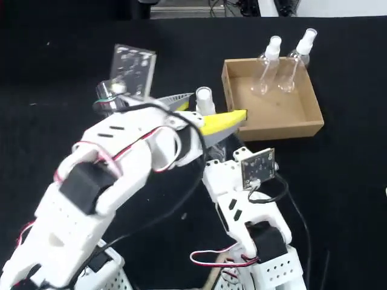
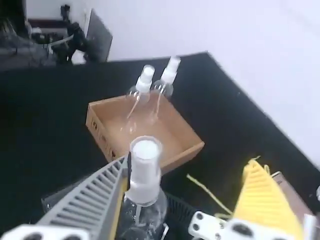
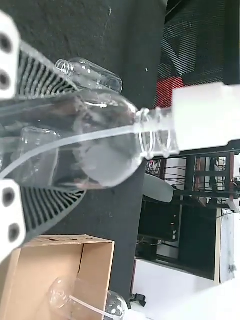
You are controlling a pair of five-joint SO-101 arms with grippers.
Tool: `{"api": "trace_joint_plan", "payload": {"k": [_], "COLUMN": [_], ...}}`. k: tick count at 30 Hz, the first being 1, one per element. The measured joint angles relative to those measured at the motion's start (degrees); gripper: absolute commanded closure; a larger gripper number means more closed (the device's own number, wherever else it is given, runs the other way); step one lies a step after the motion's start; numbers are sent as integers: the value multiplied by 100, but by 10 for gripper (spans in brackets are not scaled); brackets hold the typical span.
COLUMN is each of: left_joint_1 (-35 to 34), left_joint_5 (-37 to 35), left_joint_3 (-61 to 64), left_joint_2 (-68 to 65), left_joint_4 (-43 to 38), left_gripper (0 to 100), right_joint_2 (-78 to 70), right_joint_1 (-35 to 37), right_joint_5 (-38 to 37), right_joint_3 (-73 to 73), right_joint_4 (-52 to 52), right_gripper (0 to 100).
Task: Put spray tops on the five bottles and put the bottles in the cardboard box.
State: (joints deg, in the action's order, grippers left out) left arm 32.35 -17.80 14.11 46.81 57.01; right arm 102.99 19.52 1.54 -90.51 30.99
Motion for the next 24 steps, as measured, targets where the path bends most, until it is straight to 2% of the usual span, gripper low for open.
{"api": "trace_joint_plan", "payload": {"k": [3,8,12,18,24], "left_joint_1": [-158,-932,-1380,-1354,-835], "left_joint_5": [0,0,123,404,396], "left_joint_3": [9,800,1187,1512,1697], "left_joint_2": [396,492,484,484,484], "left_joint_4": [-26,-826,-923,-993,-1002], "left_gripper": [741,754,754,754,754], "right_joint_2": [0,0,0,0,0], "right_joint_1": [0,0,0,0,-18], "right_joint_5": [0,0,0,0,0], "right_joint_3": [0,0,0,0,0], "right_joint_4": [0,0,0,0,0], "right_gripper": [987,987,987,987,987]}}
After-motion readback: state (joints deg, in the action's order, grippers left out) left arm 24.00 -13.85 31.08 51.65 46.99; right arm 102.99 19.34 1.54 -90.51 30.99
